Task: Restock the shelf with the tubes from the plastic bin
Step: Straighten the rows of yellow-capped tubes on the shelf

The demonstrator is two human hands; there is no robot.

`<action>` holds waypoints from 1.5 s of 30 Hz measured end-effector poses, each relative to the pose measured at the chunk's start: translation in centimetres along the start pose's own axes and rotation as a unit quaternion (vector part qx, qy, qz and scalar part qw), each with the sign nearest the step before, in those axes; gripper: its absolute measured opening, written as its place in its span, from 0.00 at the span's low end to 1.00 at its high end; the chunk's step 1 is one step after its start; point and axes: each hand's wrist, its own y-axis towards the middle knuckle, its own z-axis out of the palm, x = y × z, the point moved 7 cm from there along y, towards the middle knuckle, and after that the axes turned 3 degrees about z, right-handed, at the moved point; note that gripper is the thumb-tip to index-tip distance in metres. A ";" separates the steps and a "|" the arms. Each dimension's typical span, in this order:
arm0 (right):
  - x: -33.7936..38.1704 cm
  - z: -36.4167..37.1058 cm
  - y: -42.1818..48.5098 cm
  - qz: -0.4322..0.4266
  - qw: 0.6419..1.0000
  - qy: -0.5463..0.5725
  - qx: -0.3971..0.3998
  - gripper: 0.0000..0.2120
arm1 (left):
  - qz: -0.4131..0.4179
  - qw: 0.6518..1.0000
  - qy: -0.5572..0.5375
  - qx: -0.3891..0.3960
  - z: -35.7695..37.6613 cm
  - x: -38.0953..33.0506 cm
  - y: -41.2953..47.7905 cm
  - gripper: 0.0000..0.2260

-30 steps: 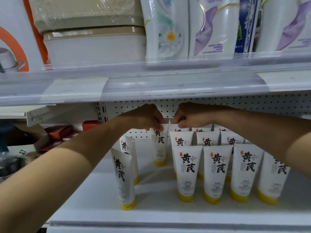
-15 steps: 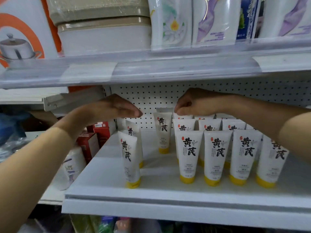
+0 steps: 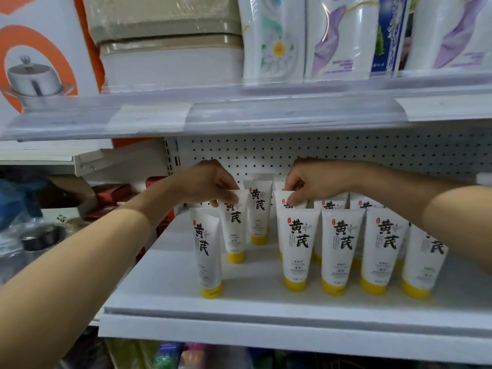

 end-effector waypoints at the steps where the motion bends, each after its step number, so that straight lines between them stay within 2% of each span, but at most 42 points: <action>1: 0.0 -0.1 0.0 0.000 1.000 0.001 -0.003 0.06 | 0.008 1.000 0.002 0.000 0.2 -0.5 0.4 0.04; 10: 0.0 0.0 0.0 -0.004 1.000 0.007 -0.002 0.07 | 0.049 0.999 -0.015 0.018 1.0 -2.7 2.8 0.07; 22: 0.1 0.1 0.2 -0.010 1.000 0.005 -0.001 0.07 | 0.045 0.998 0.015 0.029 1.7 -2.6 3.3 0.05; 26: 0.1 0.0 0.2 -0.017 1.000 -0.001 -0.002 0.08 | 0.045 0.998 0.018 0.035 1.7 -2.5 3.1 0.07; 29: 0.3 -1.2 -0.3 -0.026 0.999 0.013 -0.037 0.11 | 0.042 0.999 0.000 -0.015 -0.2 -2.5 1.8 0.12; 32: 0.7 -2.8 -1.2 -0.037 0.995 0.017 -0.091 0.12 | 0.043 0.997 -0.027 -0.057 -2.1 -2.5 -0.8 0.09; 36: 2.0 -2.5 -2.6 -0.049 0.995 0.029 -0.080 0.15 | 0.025 0.995 -0.091 -0.022 -1.9 -1.5 -4.6 0.19; 38: 2.6 -1.6 -3.3 -0.053 0.997 0.040 -0.045 0.21 | 0.020 0.991 -0.130 0.003 -1.6 -1.0 -6.1 0.20; 40: 3.2 -0.9 -3.9 -0.060 0.997 0.049 -0.012 0.28 | 0.003 0.990 -0.129 0.051 -0.7 -0.5 -7.2 0.23; 41: 3.4 -0.6 -4.1 -0.059 0.997 0.047 0.004 0.28 | -0.011 0.989 -0.120 0.080 -0.1 -0.3 -7.5 0.23; 43: 3.5 -0.1 -4.6 -0.049 0.998 0.029 0.027 0.20 | -0.036 0.989 -0.092 0.111 0.9 -0.2 -7.9 0.21; 45: 3.4 0.1 -4.9 -0.041 0.999 0.018 0.030 0.12 | -0.043 0.992 -0.068 0.102 1.4 -0.2 -7.9 0.15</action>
